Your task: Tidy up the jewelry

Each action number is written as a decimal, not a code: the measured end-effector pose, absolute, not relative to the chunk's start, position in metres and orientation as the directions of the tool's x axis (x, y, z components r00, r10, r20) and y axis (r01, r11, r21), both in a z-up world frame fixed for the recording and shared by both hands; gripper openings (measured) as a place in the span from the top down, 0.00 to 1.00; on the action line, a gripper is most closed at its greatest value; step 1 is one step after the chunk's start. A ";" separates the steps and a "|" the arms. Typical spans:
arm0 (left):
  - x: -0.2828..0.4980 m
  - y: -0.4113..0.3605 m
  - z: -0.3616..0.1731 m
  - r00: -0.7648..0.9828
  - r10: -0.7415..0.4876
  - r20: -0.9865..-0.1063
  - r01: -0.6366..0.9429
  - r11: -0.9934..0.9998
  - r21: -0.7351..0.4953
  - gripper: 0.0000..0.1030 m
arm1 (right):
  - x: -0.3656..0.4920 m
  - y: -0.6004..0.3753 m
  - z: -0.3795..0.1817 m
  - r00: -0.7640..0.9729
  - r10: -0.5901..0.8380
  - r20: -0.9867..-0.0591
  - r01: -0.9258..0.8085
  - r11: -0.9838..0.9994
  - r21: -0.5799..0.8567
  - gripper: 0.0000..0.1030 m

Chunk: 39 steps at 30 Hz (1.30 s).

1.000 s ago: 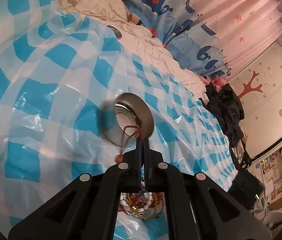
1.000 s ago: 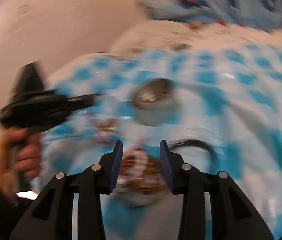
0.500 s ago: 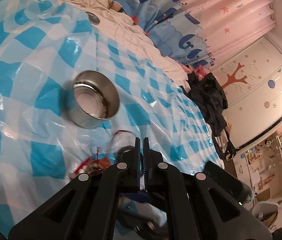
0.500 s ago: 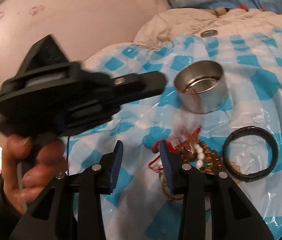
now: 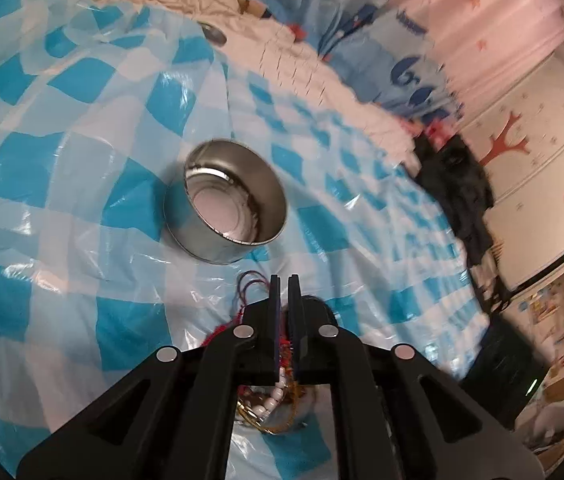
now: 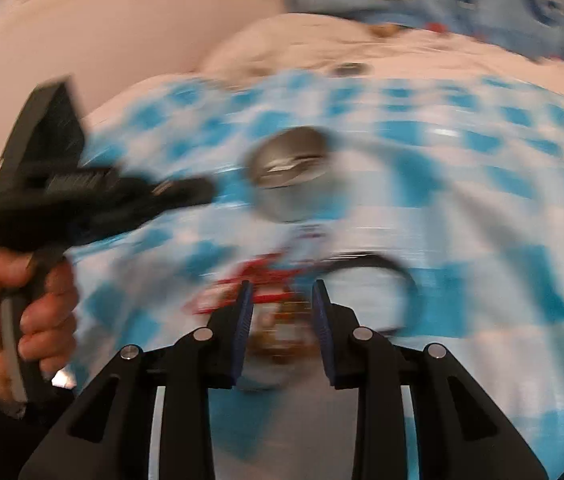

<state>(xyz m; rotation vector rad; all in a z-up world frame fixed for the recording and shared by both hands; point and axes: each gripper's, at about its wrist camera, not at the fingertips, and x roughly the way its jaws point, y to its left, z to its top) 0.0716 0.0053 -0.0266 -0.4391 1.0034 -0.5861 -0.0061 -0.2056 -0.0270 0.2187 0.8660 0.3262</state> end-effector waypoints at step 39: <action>0.045 -0.032 -0.056 0.325 -0.484 -0.812 0.464 0.830 -0.309 0.96 | 0.076 -0.223 -0.032 0.512 0.503 -0.696 -0.228 0.861 0.454 0.98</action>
